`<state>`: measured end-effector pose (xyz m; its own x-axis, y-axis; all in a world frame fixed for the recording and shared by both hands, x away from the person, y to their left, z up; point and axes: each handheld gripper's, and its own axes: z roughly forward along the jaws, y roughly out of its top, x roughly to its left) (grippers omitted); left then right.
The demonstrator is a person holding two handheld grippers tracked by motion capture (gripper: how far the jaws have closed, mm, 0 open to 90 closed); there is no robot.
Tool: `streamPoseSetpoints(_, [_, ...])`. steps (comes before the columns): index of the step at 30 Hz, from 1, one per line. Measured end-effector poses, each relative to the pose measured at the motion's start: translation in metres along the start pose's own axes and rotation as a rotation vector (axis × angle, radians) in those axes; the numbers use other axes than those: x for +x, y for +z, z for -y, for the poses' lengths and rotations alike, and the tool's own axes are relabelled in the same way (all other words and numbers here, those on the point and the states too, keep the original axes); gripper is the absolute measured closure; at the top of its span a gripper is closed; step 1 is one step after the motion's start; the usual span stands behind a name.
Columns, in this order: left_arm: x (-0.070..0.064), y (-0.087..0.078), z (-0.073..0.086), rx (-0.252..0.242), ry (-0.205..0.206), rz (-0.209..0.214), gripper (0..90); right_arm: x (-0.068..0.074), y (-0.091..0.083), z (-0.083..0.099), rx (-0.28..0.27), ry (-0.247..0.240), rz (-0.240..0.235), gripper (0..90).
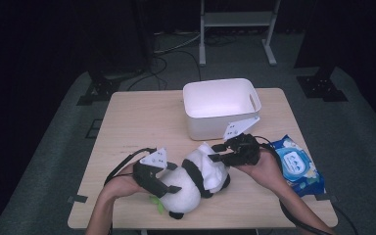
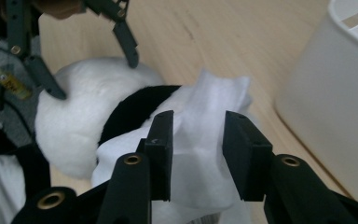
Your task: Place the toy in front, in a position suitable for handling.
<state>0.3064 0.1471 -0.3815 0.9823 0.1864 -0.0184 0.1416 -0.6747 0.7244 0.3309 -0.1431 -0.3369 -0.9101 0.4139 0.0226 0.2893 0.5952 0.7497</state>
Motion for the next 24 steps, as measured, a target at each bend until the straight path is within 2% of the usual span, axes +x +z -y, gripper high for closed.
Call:
streamPoseSetpoints(7, [0.0,0.0,0.0,0.0,-0.001,-0.004,24.1,0.007,0.015,0.003,0.086,-0.071,-0.031,52.3])
streamPoseSetpoints(11, [0.0,0.0,0.0,-0.003,-0.01,-0.006,24.0,0.011,0.023,0.006,0.117,-0.099,-0.012,48.8])
streamPoseSetpoints(15, [0.001,0.001,0.0,-0.004,-0.008,-0.005,24.0,0.013,0.027,0.009,0.119,-0.125,0.017,54.6])
streamPoseSetpoints(21, [0.001,0.0,0.0,-0.004,-0.003,-0.006,24.0,0.013,0.021,0.011,0.107,-0.14,0.052,79.4])
streamPoseSetpoints(24, [0.001,-0.001,0.0,-0.013,-0.008,-0.01,23.9,0.01,0.015,0.012,0.084,-0.118,0.051,83.1])
